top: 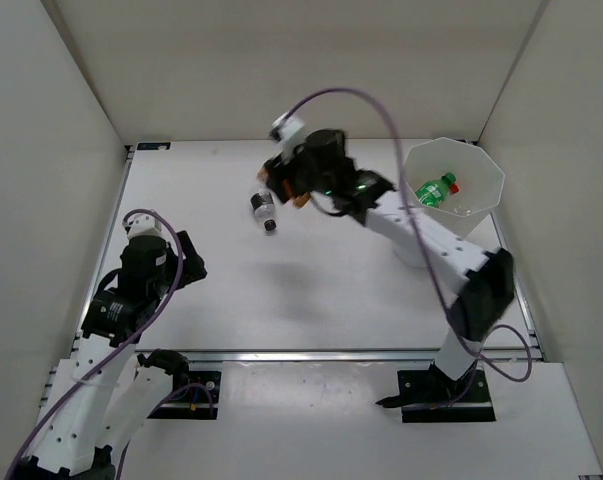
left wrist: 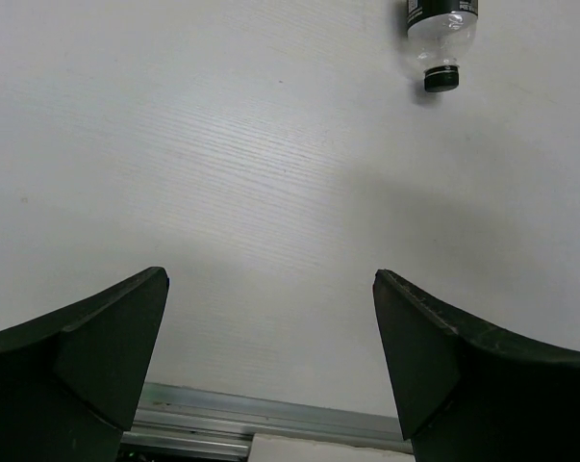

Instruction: Put the plastic bottles in the bin

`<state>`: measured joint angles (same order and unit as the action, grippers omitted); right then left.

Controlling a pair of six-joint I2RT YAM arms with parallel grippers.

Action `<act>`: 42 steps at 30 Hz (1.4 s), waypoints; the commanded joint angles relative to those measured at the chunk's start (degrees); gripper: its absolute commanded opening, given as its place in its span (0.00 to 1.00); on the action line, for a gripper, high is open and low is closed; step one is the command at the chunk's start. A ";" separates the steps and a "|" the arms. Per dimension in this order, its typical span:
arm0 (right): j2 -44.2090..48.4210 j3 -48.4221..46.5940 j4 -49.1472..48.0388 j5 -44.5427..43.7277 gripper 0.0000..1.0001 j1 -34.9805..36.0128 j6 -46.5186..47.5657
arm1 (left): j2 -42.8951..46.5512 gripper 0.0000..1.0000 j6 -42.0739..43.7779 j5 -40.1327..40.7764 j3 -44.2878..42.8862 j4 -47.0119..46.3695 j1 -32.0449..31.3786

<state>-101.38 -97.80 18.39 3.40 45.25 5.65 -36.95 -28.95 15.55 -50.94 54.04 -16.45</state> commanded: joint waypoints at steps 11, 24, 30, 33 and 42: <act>31.77 17.64 4.19 8.53 0.33 -46.54 -5.21 | -7.69 0.99 -1.81 -5.79 2.34 -13.43 0.62; 26.51 8.69 5.69 2.41 0.99 -36.57 -1.52 | -7.18 0.99 -1.11 -5.36 1.81 -12.12 1.32; 15.36 2.37 5.78 0.12 0.99 -19.96 -2.31 | -4.02 0.99 0.47 -2.11 -0.04 -6.32 0.98; 5.27 -3.86 6.57 1.86 0.99 -14.41 -4.85 | -0.77 0.99 0.56 -0.70 -0.65 -2.73 1.07; -33.30 -43.98 19.30 -7.60 0.99 -4.91 -8.11 | 7.23 0.99 -4.27 -1.40 2.68 3.70 -0.86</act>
<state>-128.18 -128.35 31.81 1.78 38.92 -0.97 -31.42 -30.92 14.06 -49.10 54.65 -16.25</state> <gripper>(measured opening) 0.993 0.990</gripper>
